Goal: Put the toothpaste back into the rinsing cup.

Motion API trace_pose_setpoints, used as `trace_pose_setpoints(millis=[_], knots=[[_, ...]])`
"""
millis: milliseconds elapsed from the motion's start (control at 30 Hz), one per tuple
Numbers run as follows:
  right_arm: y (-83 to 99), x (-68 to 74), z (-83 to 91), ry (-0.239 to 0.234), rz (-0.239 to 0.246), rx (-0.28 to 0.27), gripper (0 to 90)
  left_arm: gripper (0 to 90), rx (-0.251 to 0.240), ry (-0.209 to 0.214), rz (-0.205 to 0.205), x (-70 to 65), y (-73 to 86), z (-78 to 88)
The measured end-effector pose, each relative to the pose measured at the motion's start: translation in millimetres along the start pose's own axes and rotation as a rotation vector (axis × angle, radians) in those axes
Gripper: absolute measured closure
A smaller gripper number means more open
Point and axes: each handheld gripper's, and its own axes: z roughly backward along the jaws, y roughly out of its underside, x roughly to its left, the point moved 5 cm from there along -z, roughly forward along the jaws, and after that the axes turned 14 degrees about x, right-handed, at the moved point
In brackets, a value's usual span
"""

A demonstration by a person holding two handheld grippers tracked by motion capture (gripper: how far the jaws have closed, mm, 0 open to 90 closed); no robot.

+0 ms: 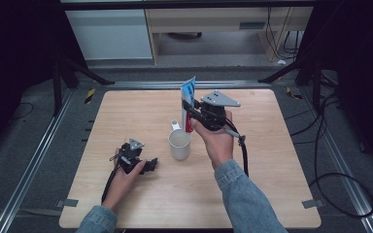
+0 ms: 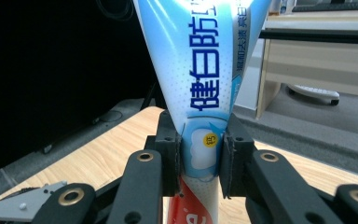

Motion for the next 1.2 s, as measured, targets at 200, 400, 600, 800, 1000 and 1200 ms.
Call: trace_pose_setpoints(millis=[200, 400, 600, 800, 1000, 1200], knots=[[0.1, 3.5, -0.2, 0.001, 0.010, -0.027, 72.9, 0.0, 0.000, 0.000, 0.000, -0.1, 0.0, 0.0], [2.0, 4.5, -1.3, 0.005, 0.018, -0.034, 72.9, 0.0, 0.000, 0.000, 0.000, -0.1, 0.0, 0.0], [4.7, 7.2, -4.0, 0.002, 0.012, -0.048, 73.0, 0.0, 0.000, 0.000, 0.000, -0.1, 0.0, 0.0], [7.2, 11.9, -6.8, -0.002, 0.023, -0.056, 72.9, 0.0, -0.001, 0.001, 0.000, -0.1, 0.0, -0.1], [17.7, 15.1, -14.0, -0.014, 0.016, -0.047, 72.9, 0.0, 0.000, 0.001, 0.000, -0.1, 0.0, 0.0], [29.8, 17.4, -23.3, -0.017, 0.022, -0.033, 72.8, 0.0, 0.000, 0.001, 0.000, -0.1, 0.0, 0.0]])
